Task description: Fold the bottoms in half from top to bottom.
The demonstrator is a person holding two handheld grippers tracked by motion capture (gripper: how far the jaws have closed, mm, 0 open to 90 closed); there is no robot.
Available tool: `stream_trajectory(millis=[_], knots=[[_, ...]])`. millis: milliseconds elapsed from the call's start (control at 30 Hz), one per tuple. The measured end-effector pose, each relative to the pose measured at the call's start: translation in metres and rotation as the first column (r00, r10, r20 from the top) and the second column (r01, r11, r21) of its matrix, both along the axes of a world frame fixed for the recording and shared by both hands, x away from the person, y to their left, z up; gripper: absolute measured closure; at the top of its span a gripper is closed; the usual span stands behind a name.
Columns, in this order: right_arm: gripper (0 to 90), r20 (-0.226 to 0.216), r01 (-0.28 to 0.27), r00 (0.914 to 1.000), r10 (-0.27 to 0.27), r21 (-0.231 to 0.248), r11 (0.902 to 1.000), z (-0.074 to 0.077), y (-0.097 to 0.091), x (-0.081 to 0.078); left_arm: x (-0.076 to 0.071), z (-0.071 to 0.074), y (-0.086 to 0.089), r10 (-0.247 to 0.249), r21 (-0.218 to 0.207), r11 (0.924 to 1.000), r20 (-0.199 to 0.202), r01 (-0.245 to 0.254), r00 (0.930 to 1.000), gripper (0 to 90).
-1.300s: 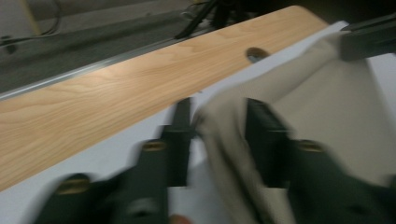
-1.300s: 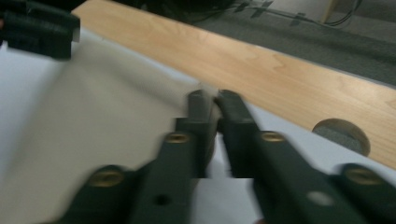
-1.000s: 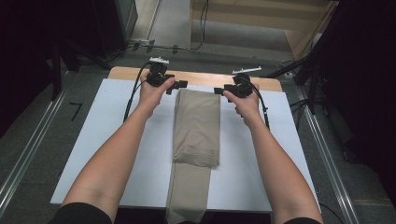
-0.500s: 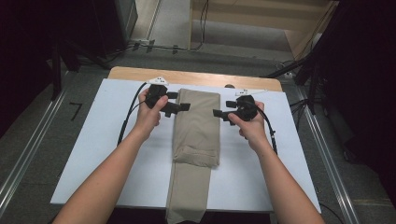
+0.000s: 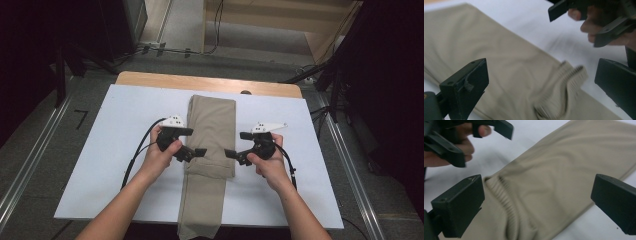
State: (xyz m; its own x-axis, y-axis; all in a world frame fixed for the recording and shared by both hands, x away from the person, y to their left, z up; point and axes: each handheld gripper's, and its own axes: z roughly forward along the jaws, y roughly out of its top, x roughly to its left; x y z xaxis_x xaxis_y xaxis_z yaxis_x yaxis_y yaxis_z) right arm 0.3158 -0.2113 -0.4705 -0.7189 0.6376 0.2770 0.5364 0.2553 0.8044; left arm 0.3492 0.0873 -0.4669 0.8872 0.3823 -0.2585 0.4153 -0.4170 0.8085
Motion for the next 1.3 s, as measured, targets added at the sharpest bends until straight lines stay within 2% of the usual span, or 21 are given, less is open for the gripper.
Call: stream_trajectory(millis=[100, 167, 267, 367, 433, 533, 600, 700, 767, 867, 900, 967, 1033, 1133, 1233, 1300], knots=[[0.0, -0.007, -0.041, 0.9991, 0.041, 0.008, 0.9991, -0.005, 0.005, -0.017, -0.013, -0.011, 0.005, -0.029, 0.008, 0.9995, -0.017, 0.029, 0.9994, 0.0], [2.6, -0.032, -0.033, 0.9990, 0.032, -0.009, 0.9994, -0.010, 0.008, -0.026, -0.022, -0.017, 0.008, -0.031, 0.026, 0.9992, -0.011, 0.031, 0.9995, 1.9], [8.3, -0.062, -0.015, 0.9980, 0.013, -0.020, 0.9997, -0.022, 0.010, -0.036, -0.034, -0.024, 0.011, -0.023, 0.036, 0.9991, -0.002, 0.023, 0.9997, 10.0], [12.9, -0.068, -0.005, 0.9977, 0.004, -0.019, 0.9998, -0.036, 0.010, -0.043, -0.041, -0.027, 0.010, 0.003, 0.075, 0.9972, 0.002, -0.003, 1.0000, 21.5], [13.5, -0.083, -0.014, 0.9964, 0.011, -0.029, 0.9995, -0.041, 0.011, -0.043, -0.044, -0.029, 0.009, 0.004, 0.075, 0.9972, -0.003, -0.004, 1.0000, 28.2], [15.7, -0.083, 0.004, 0.9965, -0.008, -0.052, 0.9986, -0.045, 0.012, -0.045, -0.050, -0.034, 0.007, 0.003, 0.108, 0.9941, 0.001, -0.003, 1.0000, 29.8], [20.6, -0.089, 0.008, 0.9959, -0.013, -0.064, 0.9979, -0.048, 0.013, -0.048, -0.051, -0.036, 0.008, -0.002, 0.112, 0.9937, 0.001, 0.002, 1.0000, 32.8], [28.2, -0.080, 0.004, 0.9967, -0.011, -0.081, 0.9967, -0.048, 0.014, -0.052, -0.052, -0.036, 0.010, 0.004, 0.102, 0.9948, -0.008, -0.003, 1.0000, 39.1], [36.7, -0.078, 0.024, 0.9965, -0.032, -0.094, 0.9953, -0.049, 0.015, -0.053, -0.053, -0.036, 0.012, -0.008, 0.092, 0.9957, -0.011, 0.009, 0.9999, 45.9], [38.3, -0.061, 0.022, 0.9977, -0.029, -0.118, 0.9928, -0.049, 0.017, -0.054, -0.053, -0.037, 0.014, -0.014, 0.085, 0.9963, -0.013, 0.015, 0.9998, 54.3], [39.4, -0.057, 0.027, 0.9978, -0.034, -0.125, 0.9918, -0.049, 0.018, -0.054, -0.053, -0.037, 0.015, -0.014, 0.084, 0.9964, -0.014, 0.015, 0.9998, 55.9], [48.5, -0.057, 0.029, 0.9977, -0.037, -0.121, 0.9922, -0.050, 0.018, -0.054, -0.053, -0.038, 0.016, -0.009, 0.089, 0.9960, -0.012, 0.010, 0.9999, 56.3], [53.4, -0.051, 0.015, 0.9985, -0.022, -0.119, 0.9928, -0.050, 0.018, -0.056, -0.053, -0.039, 0.016, -0.004, 0.097, 0.9953, -0.015, 0.005, 0.9999, 56.3], [56.2, -0.033, 0.014, 0.9993, -0.018, -0.136, 0.9906, -0.050, 0.019, -0.059, -0.054, -0.040, 0.015, 0.005, 0.116, 0.9932, -0.010, -0.003, 0.9999, 56.9], [56.4, -0.021, 0.020, 0.9995, -0.024, -0.145, 0.9893, -0.050, 0.019, -0.062, -0.053, -0.040, 0.015, 0.012, 0.107, 0.9942, -0.017, -0.010, 0.9998, 64.1], [59.8, -0.010, 0.028, 0.9995, -0.029, -0.144, 0.9892, -0.051, 0.019, -0.065, -0.053, -0.040, 0.016, 0.004, 0.098, 0.9952, -0.026, -0.002, 0.9997, 71.4]])
